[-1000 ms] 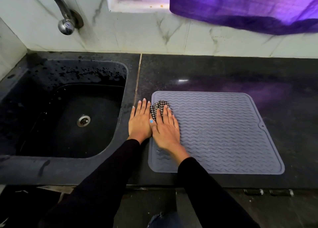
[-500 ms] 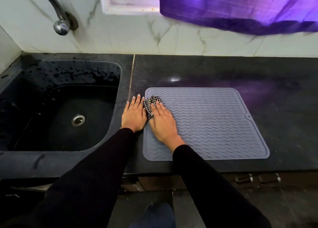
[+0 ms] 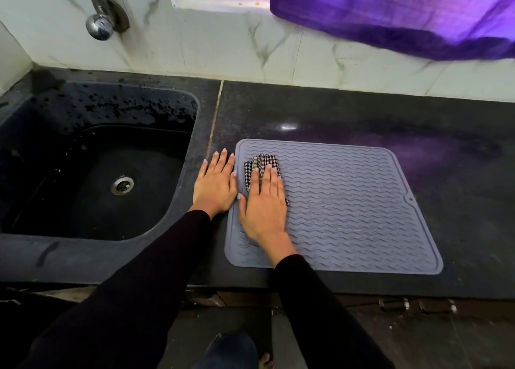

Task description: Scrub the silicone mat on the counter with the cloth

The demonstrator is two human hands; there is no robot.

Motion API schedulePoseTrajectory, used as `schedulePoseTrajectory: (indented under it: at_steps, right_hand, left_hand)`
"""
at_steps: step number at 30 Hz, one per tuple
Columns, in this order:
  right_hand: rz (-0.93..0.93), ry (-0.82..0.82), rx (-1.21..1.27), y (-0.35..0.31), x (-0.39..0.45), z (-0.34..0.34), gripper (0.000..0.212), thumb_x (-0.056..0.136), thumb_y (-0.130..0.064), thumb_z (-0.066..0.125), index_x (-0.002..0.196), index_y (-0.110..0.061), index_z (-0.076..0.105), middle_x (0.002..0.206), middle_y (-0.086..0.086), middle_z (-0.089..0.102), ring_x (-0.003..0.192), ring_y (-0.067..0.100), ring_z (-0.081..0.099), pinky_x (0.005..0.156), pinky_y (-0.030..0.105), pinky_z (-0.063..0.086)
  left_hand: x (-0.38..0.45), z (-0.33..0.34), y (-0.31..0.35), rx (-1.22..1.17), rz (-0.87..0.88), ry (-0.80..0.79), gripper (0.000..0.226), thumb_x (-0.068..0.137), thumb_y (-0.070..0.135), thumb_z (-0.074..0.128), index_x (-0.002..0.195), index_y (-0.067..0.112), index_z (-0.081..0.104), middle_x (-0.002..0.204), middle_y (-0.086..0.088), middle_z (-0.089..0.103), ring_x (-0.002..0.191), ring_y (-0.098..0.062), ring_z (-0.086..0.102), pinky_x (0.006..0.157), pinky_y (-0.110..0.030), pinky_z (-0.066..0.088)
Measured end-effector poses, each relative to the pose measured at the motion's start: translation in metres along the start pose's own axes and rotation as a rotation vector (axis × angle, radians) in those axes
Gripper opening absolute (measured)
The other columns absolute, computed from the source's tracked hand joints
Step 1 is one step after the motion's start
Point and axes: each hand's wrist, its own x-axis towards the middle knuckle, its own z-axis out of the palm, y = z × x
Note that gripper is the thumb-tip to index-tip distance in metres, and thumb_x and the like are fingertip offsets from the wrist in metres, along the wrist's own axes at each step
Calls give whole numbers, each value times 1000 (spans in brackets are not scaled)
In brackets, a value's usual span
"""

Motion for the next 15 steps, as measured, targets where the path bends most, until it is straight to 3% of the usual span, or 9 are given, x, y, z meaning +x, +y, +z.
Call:
schedulePoseTrajectory:
  at_steps: [5, 10, 12, 13, 15]
  right_hand:
    - [-20, -17, -31, 9, 5, 2, 63, 98, -42, 27, 148, -9, 10, 156, 19, 6, 145, 28, 1, 117, 36, -4]
    - [-57, 11, 46, 18, 11, -4, 50, 98, -29, 33, 145, -14, 26, 154, 11, 24, 144, 21, 18, 117, 32, 8]
    - [-10, 64, 219, 21, 12, -17, 41, 98, -27, 37, 139, -20, 41, 143, 2, 45, 131, 16, 41, 110, 29, 27]
    - [68, 77, 365, 23, 15, -22, 37, 98, -26, 40, 134, -20, 48, 128, -2, 57, 114, 14, 53, 98, 24, 39]
    - [382, 49, 893, 35, 31, -34, 33, 97, -23, 44, 125, -11, 57, 101, -2, 61, 91, 15, 56, 72, 21, 43]
  left_hand:
    - [0, 0, 0, -6, -6, -15, 57, 95, 36, 11, 147, 16, 15, 157, -3, 10, 145, -17, 3, 117, -37, -1]
    - [0, -2, 0, -32, -7, -31, 56, 98, 41, 16, 148, 16, 15, 157, -3, 8, 145, -16, 1, 117, -38, -2]
    - [0, -2, -1, -35, -4, -35, 60, 95, 45, 14, 148, 17, 15, 157, -2, 8, 145, -16, 1, 117, -37, -2]
    - [0, -2, -2, -37, -4, -36, 60, 95, 46, 15, 148, 17, 16, 157, -2, 8, 145, -16, 1, 117, -37, -2]
    - [0, -2, -3, -48, 1, -31, 61, 95, 48, 17, 147, 18, 17, 157, -2, 9, 145, -16, 2, 117, -37, -2]
